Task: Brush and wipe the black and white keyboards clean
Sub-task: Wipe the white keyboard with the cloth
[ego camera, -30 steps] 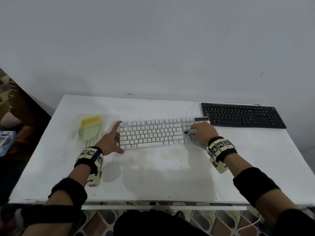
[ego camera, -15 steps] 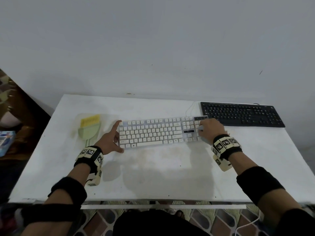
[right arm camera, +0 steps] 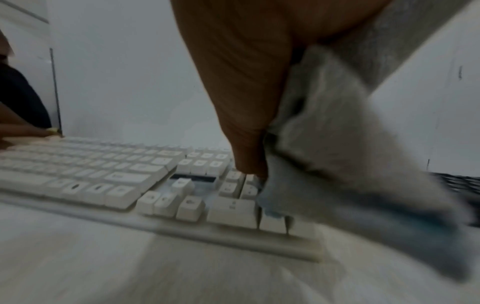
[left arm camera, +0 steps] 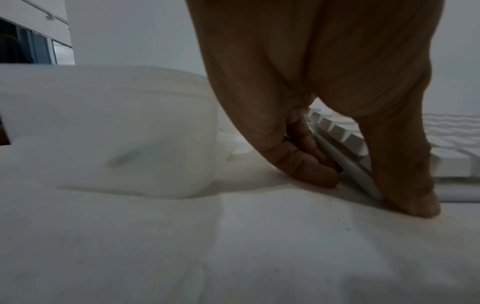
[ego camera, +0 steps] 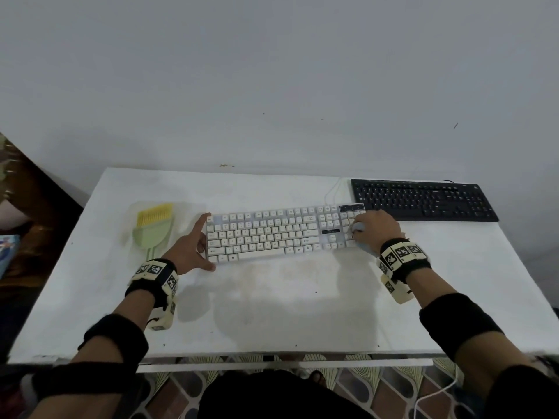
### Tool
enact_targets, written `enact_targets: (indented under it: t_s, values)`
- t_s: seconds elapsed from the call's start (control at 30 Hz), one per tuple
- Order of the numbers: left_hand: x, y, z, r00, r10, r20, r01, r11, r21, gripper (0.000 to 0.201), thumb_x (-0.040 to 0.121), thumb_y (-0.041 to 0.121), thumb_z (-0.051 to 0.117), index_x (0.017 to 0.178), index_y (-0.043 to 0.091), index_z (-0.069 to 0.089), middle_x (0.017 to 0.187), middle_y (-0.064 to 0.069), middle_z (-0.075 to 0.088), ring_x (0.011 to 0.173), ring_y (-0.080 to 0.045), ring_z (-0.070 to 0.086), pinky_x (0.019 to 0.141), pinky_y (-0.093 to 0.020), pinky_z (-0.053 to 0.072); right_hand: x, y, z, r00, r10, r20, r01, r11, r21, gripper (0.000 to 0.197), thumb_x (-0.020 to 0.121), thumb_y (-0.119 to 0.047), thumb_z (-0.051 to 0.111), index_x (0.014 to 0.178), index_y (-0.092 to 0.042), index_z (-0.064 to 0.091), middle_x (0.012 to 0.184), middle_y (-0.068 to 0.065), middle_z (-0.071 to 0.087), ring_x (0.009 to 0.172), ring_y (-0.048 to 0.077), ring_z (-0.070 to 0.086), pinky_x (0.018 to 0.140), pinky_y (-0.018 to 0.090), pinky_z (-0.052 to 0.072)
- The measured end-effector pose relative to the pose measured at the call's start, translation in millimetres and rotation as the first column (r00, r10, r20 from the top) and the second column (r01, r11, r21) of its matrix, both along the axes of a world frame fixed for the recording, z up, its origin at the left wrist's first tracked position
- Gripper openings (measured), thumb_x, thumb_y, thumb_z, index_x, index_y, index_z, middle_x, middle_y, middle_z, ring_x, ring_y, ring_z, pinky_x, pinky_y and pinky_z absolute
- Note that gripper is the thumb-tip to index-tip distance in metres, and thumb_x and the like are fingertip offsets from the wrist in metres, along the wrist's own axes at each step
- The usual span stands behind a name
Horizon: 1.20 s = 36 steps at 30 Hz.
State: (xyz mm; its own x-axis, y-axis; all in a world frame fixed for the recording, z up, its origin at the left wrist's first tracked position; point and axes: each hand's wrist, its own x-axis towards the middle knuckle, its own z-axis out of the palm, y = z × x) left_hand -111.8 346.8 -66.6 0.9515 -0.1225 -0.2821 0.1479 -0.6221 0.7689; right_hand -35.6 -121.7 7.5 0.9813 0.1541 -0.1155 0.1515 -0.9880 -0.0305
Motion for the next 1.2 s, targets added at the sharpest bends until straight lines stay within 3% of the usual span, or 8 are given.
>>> enact_targets:
  t_s: [0.2, 0.33, 0.5, 0.73, 0.8, 0.93, 1.1, 1.2]
  values:
    - [0.0, 0.6, -1.0, 1.000, 0.011, -0.012, -0.011, 1.000, -0.001, 0.143, 0.062, 0.001, 0.096, 0.162, 0.040, 0.002, 0.098, -0.008, 0.062, 0.091, -0.022, 0.062, 0.082, -0.032, 0.057, 4.5, -4.0, 0.5, 0.997, -0.078, 0.007, 0.078, 0.997, 0.026, 0.012, 0.086, -0.022, 0.063, 0.074, -0.020, 0.064, 0.079, -0.004, 0.063, 0.076, 0.019, 0.059, 0.057, 0.027, 0.042]
    - [1.3, 0.3, -2.1, 1.000, 0.000, -0.006, 0.000, 1.000, -0.002, 0.142, 0.061, 0.002, 0.096, 0.158, 0.046, 0.003, 0.099, -0.009, 0.063, 0.090, -0.022, 0.062, 0.078, -0.027, 0.055, -3.4, -3.6, -3.5, 0.994, 0.110, -0.004, -0.110, 0.994, -0.012, 0.017, 0.087, -0.022, 0.061, 0.074, -0.021, 0.072, 0.077, -0.008, 0.067, 0.075, 0.018, 0.063, 0.066, 0.031, 0.052]
    - [1.1, -0.1, -1.9, 1.000, 0.006, -0.001, -0.006, 1.000, -0.013, 0.140, 0.061, 0.001, 0.096, 0.150, 0.053, 0.002, 0.099, -0.010, 0.063, 0.091, -0.023, 0.062, 0.077, -0.026, 0.054, -1.0, -23.1, -6.6, 0.995, -0.095, 0.017, 0.095, 0.995, 0.031, 0.017, 0.087, -0.027, 0.059, 0.072, -0.024, 0.064, 0.075, -0.009, 0.063, 0.076, 0.017, 0.059, 0.055, 0.027, 0.047]
    - [1.0, 0.2, -2.6, 1.000, 0.007, -0.015, -0.008, 1.000, -0.012, 0.143, 0.061, 0.001, 0.096, 0.158, 0.047, 0.002, 0.101, -0.010, 0.062, 0.092, -0.024, 0.061, 0.078, -0.029, 0.056, -6.9, 9.2, 5.4, 0.995, 0.084, -0.054, -0.080, 0.994, 0.069, 0.011, 0.088, -0.026, 0.062, 0.080, -0.023, 0.068, 0.077, -0.008, 0.064, 0.076, 0.016, 0.060, 0.067, 0.032, 0.053]
    - [0.4, -1.4, -1.3, 1.000, 0.006, -0.015, -0.007, 1.000, -0.013, 0.143, 0.062, 0.001, 0.096, 0.159, 0.045, 0.002, 0.101, -0.009, 0.062, 0.092, -0.023, 0.061, 0.078, -0.029, 0.056, -8.0, 3.9, 7.4, 0.998, -0.045, -0.037, 0.047, 0.997, 0.064, 0.011, 0.089, -0.025, 0.060, 0.079, -0.023, 0.064, 0.079, -0.007, 0.062, 0.081, 0.018, 0.060, 0.067, 0.032, 0.051]
    - [0.4, -1.0, -0.6, 1.000, 0.005, -0.019, -0.005, 1.000, 0.008, 0.143, 0.062, 0.002, 0.097, 0.163, 0.038, 0.001, 0.098, -0.006, 0.062, 0.089, -0.020, 0.061, 0.080, -0.028, 0.054, -6.3, 2.1, 14.2, 0.953, -0.299, -0.052, 0.294, 0.952, -0.091, 0.016, 0.093, -0.023, 0.062, 0.101, -0.009, 0.065, 0.101, 0.011, 0.067, 0.097, 0.029, 0.063, 0.082, 0.041, 0.056]
    - [0.4, -1.4, 0.9, 1.000, -0.006, -0.020, 0.007, 1.000, 0.025, 0.143, 0.063, 0.005, 0.096, 0.163, 0.036, -0.001, 0.095, -0.002, 0.062, 0.085, -0.015, 0.060, 0.079, -0.024, 0.051, -20.8, 85.2, 18.9, 0.999, -0.010, 0.030, 0.004, 0.982, 0.187, 0.021, 0.095, -0.020, 0.053, 0.083, -0.010, 0.066, 0.077, -0.001, 0.062, 0.074, 0.018, 0.061, 0.069, 0.027, 0.050]
    - [-0.4, -1.2, 1.5, 1.000, -0.012, -0.009, 0.012, 0.999, 0.034, 0.143, 0.064, 0.006, 0.096, 0.163, 0.036, -0.002, 0.096, -0.003, 0.062, 0.085, -0.015, 0.060, 0.076, -0.022, 0.050, -33.7, 165.6, 18.7, 0.966, 0.259, -0.021, -0.240, 0.920, 0.309, 0.023, 0.092, -0.025, 0.054, 0.076, -0.016, 0.068, 0.076, -0.002, 0.067, 0.073, 0.018, 0.062, 0.077, 0.037, 0.054]
